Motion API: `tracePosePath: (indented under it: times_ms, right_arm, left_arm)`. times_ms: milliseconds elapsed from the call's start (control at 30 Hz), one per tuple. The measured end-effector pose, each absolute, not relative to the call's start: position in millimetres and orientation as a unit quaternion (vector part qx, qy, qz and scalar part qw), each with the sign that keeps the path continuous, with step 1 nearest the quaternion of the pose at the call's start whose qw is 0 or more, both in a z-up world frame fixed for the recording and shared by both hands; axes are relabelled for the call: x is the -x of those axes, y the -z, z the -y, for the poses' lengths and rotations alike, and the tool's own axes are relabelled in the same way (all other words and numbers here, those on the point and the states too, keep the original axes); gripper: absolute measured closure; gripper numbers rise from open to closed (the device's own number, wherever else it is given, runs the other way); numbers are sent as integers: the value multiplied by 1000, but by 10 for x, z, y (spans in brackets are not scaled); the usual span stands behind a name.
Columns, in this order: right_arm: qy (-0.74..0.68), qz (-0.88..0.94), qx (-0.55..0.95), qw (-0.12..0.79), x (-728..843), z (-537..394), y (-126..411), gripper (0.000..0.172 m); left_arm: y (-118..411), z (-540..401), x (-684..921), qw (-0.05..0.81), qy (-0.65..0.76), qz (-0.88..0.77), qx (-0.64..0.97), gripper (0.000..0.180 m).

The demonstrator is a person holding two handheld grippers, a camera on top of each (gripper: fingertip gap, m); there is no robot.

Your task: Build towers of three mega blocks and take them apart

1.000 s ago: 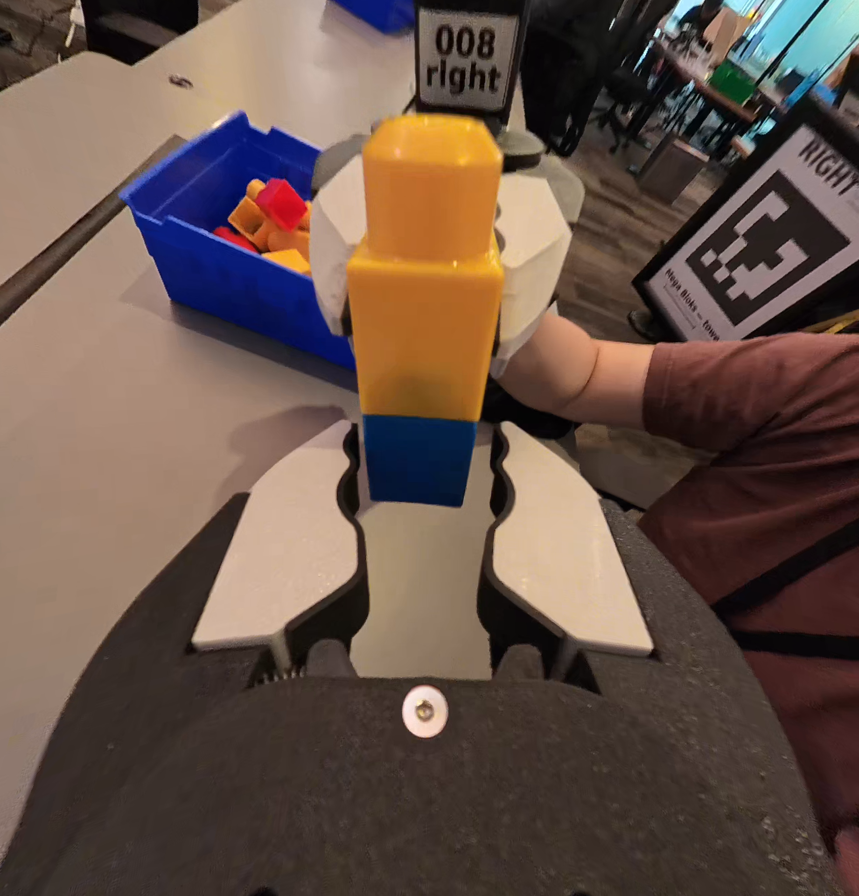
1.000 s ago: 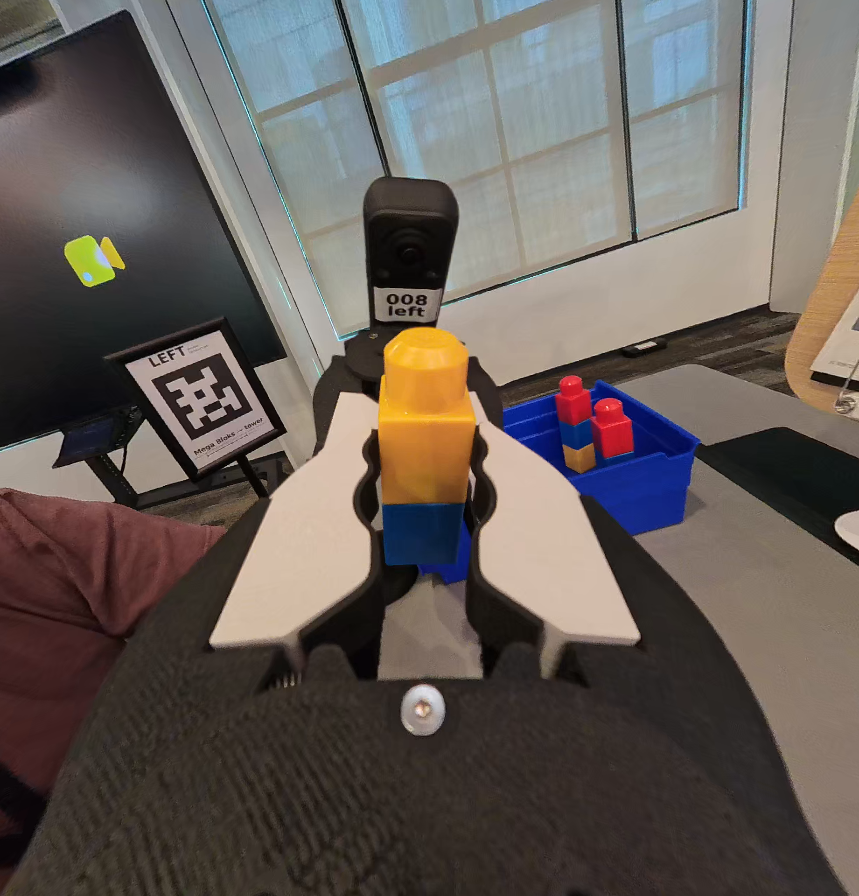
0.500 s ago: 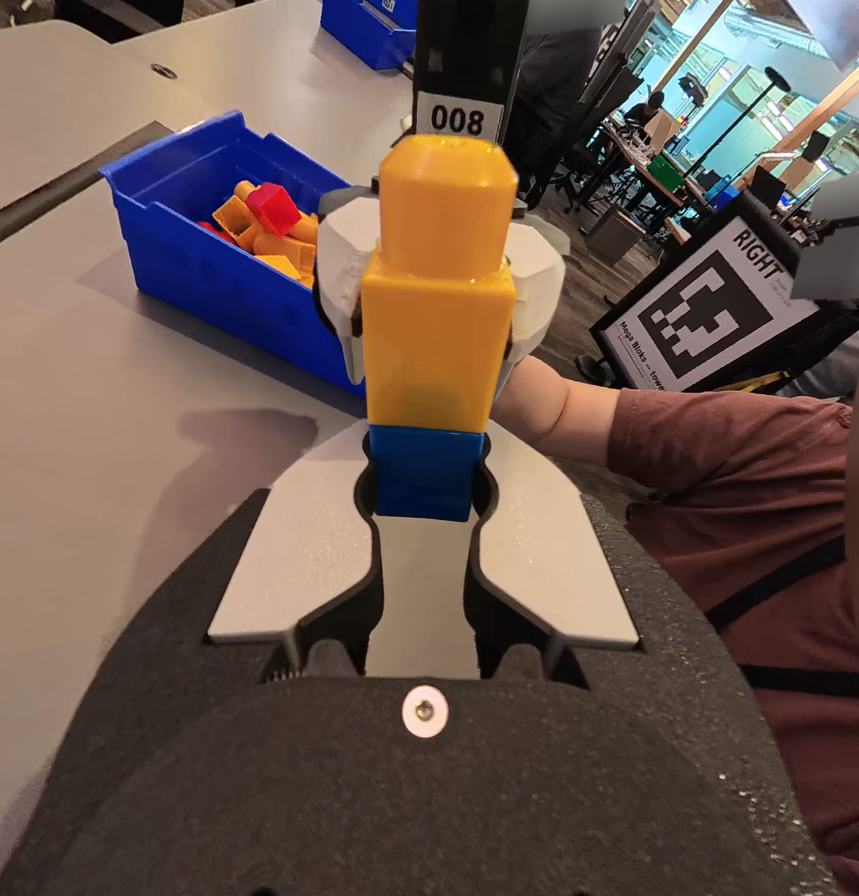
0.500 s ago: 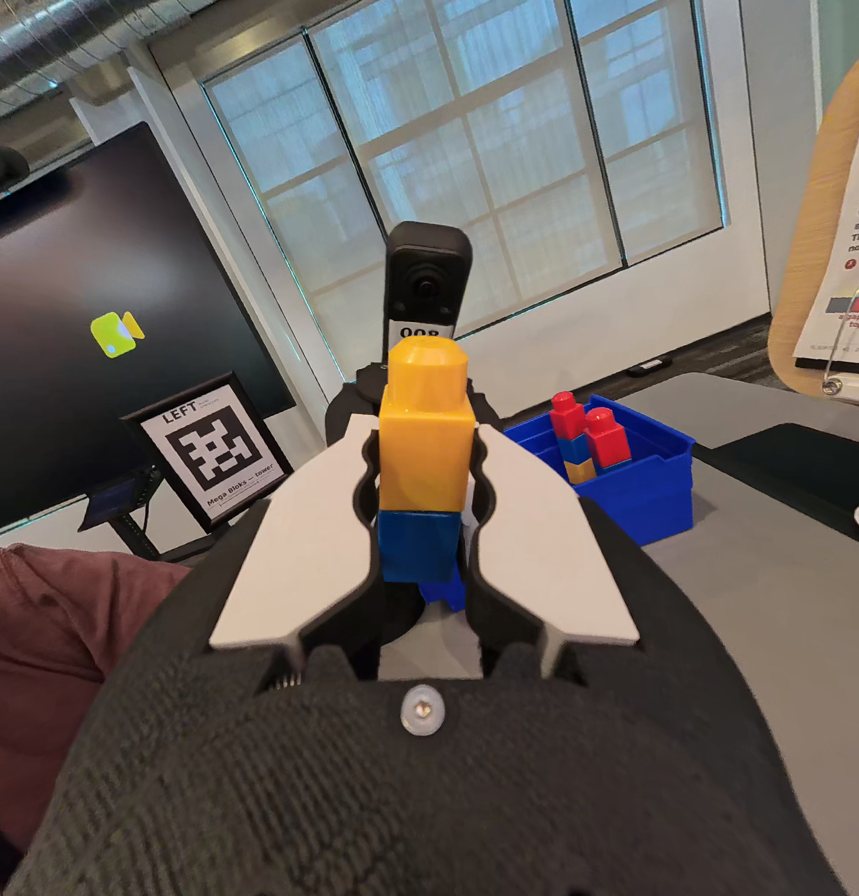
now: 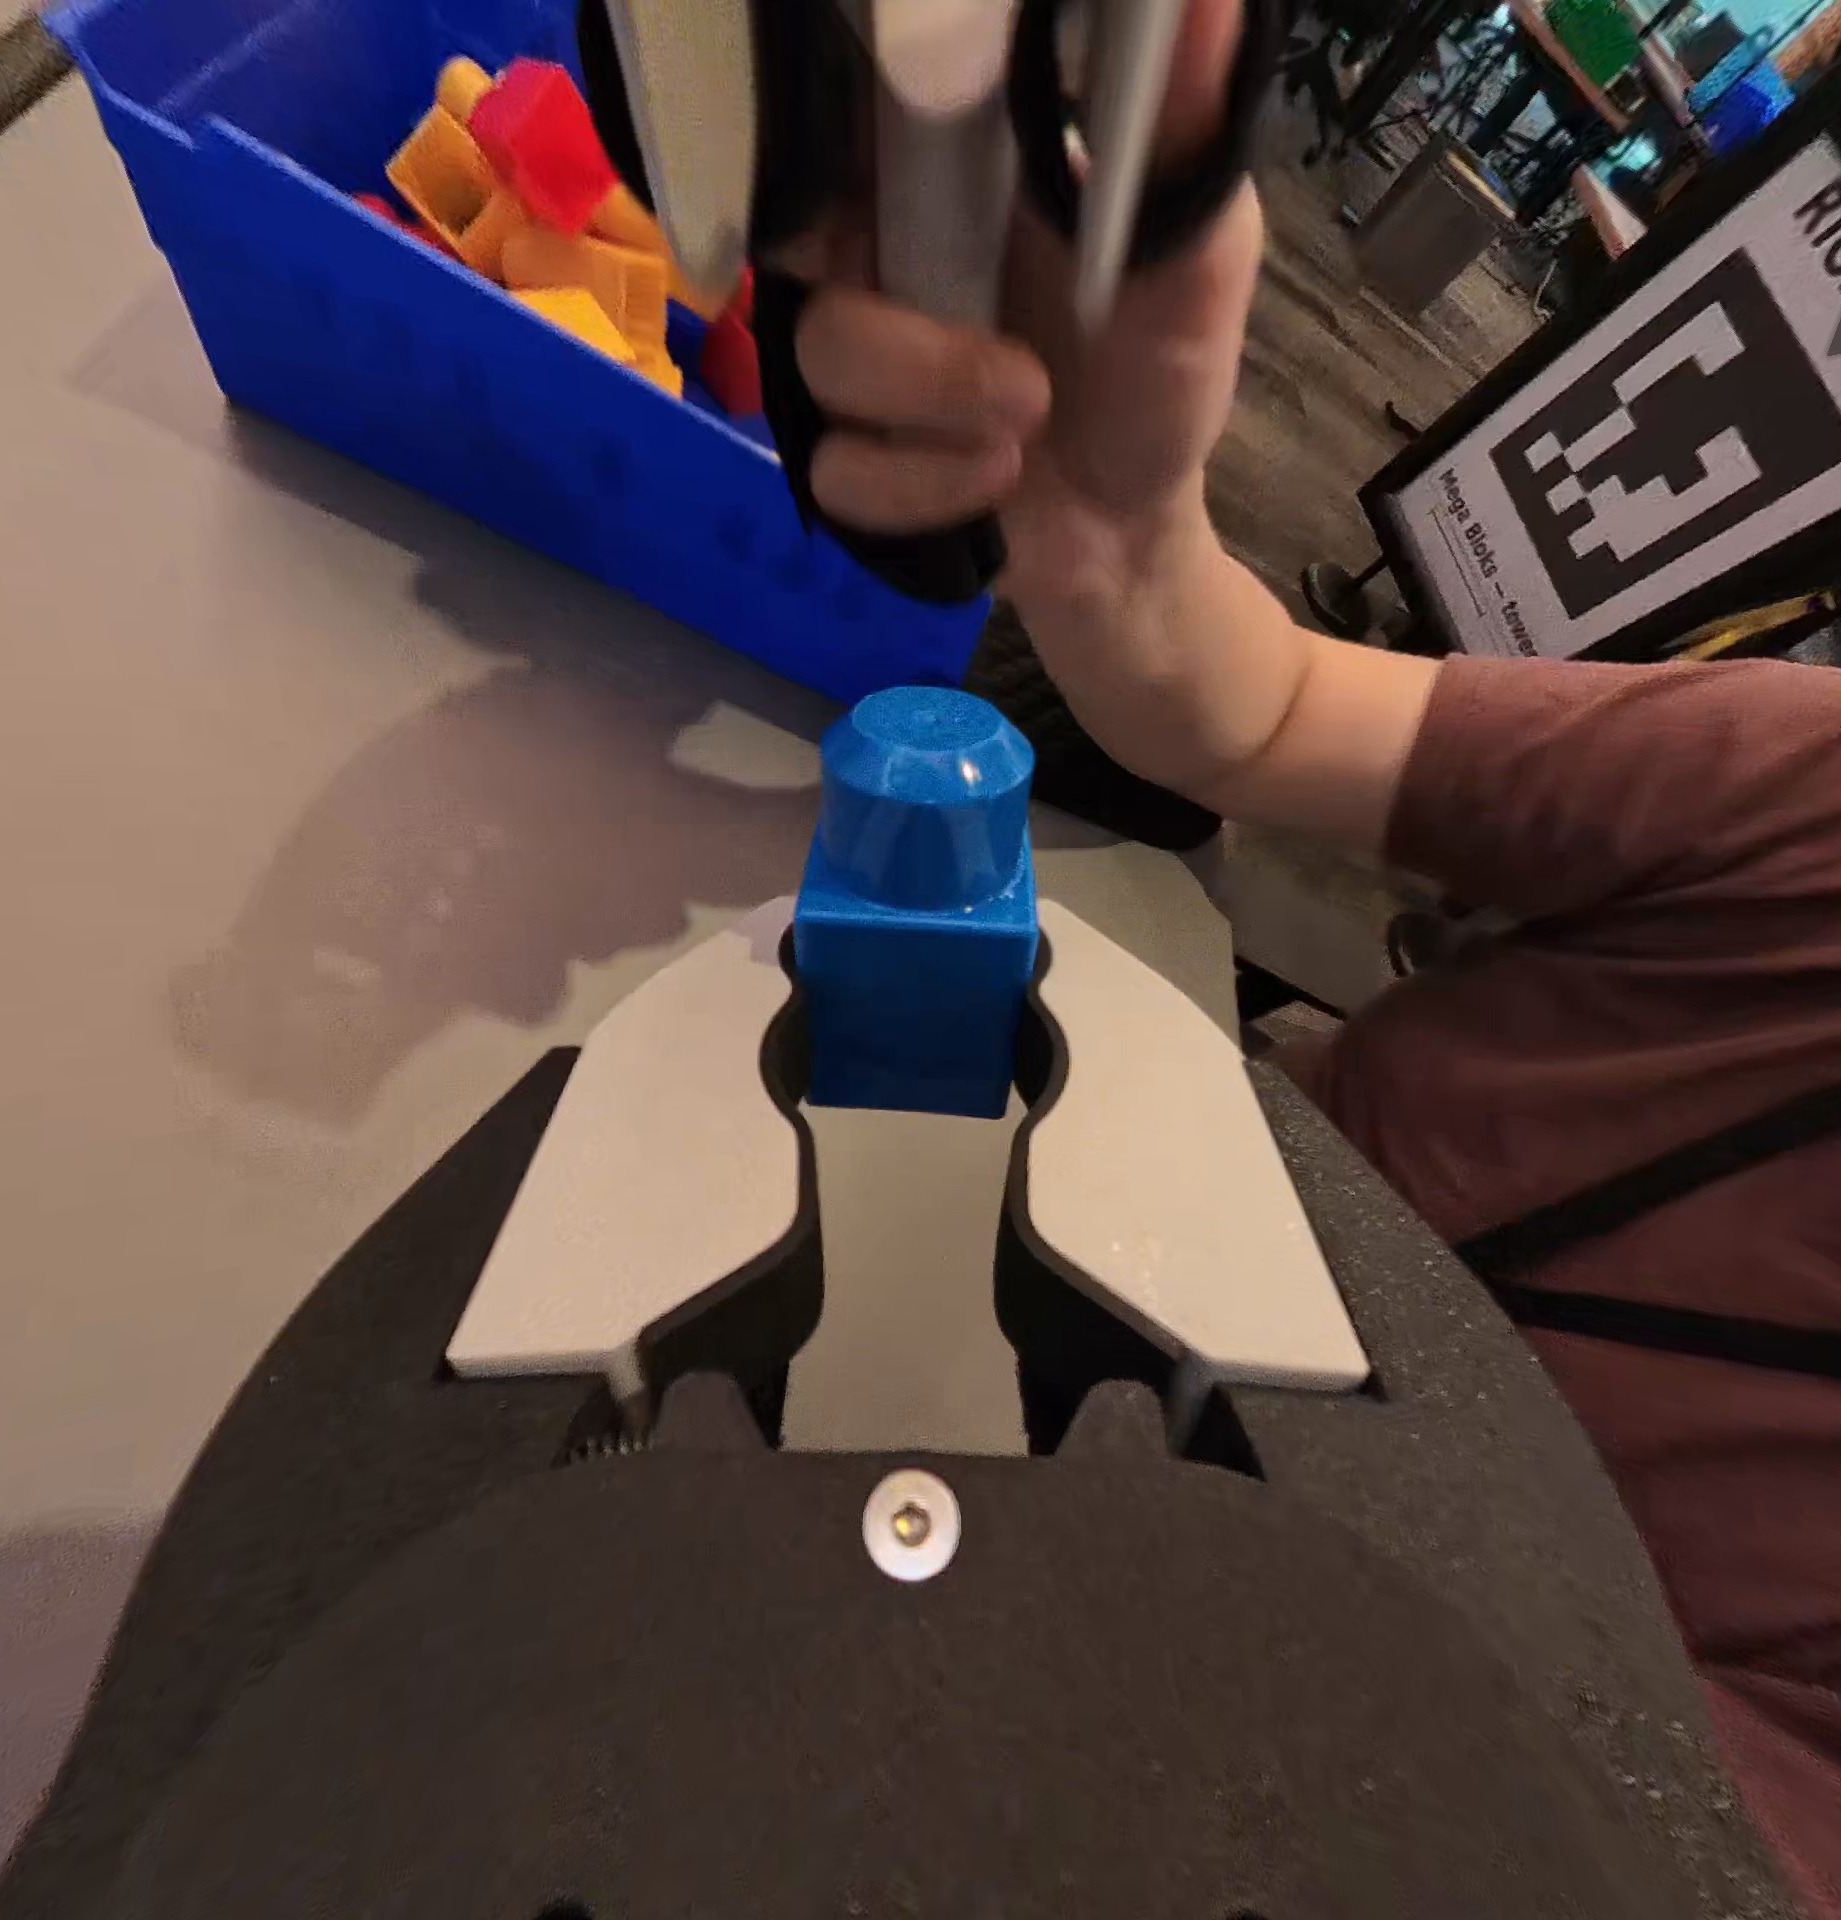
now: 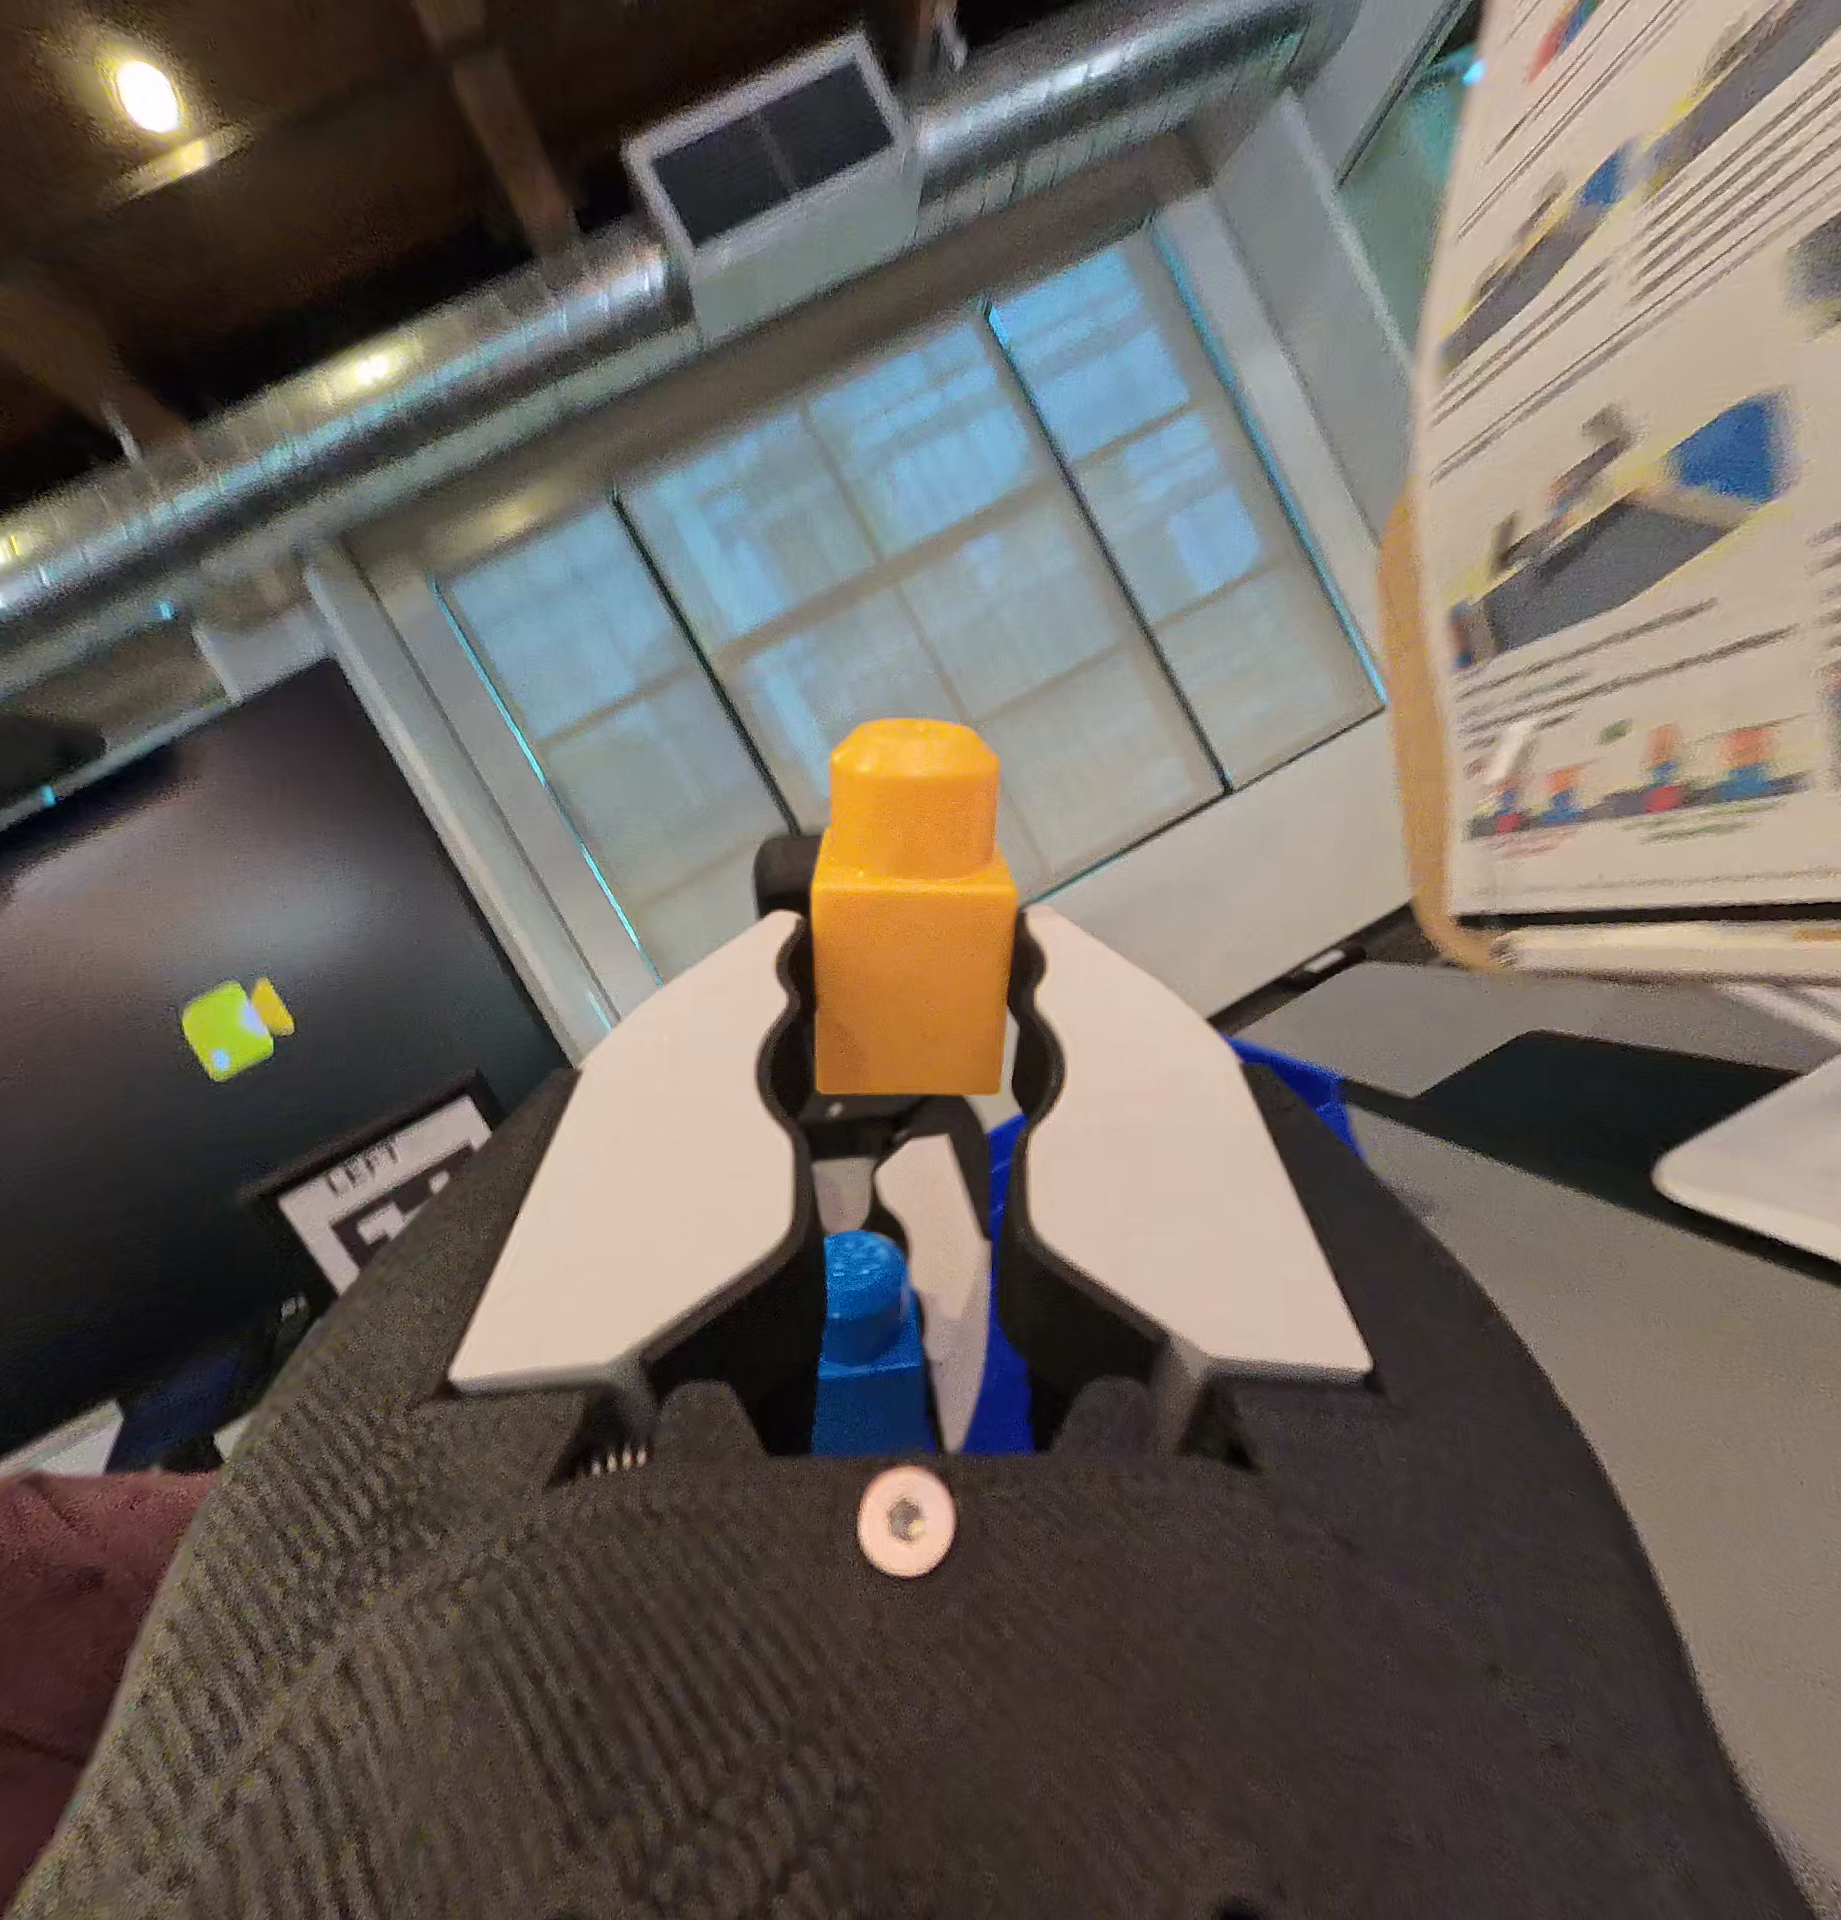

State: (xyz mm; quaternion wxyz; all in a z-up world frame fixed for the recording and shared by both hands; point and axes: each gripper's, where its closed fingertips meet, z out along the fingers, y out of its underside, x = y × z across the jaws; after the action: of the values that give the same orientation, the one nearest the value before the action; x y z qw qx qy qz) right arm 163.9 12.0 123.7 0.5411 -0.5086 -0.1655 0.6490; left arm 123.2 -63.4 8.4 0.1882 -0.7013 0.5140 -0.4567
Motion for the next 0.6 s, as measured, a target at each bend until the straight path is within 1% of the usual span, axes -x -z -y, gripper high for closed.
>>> tracePosePath:
  times_ms: [33,100,167,233,300,333,367,433,500,533,600]
  right_arm:
    - [-645,147,507,552,-1890,-213,-1287,135]
    - [-591,118,521,604,-2410,-363,-1388,135]
    - [-494,150,575,635,-2779,-390,-1441,135]
    - [-349,198,667,628,-3126,-386,-1295,135]
    - [-170,212,773,573,-3640,-407,-899,135]
    - [-103,209,817,528,-3904,-393,-664,135]
    - [-68,206,848,484,-4103,-368,-444,135]
    - [-75,197,885,414,-4286,-348,-63,134]
    - [-95,202,898,380,-4325,-401,199,135]
    - [-96,211,900,370,-4331,-434,303,144]
    - [-85,217,911,340,-4363,-465,484,132]
  left_arm:
    - [-149,647,-1271,194,471,-508,695,144]
    - [-317,729,-1280,191,511,-502,671,144]
    - [-400,665,-1204,225,496,-501,672,144]
    - [-499,617,-1103,251,493,-492,672,144]
    - [-591,605,-1006,265,498,-485,669,144]
    - [-633,589,-965,274,499,-480,667,144]
    - [-667,581,-925,280,500,-477,667,144]
    - [-715,562,-854,289,502,-470,666,144]
    - [-751,536,-795,295,507,-460,667,144]
    - [-767,532,-771,295,512,-455,666,144]
    - [-778,530,-730,291,517,-448,669,144]
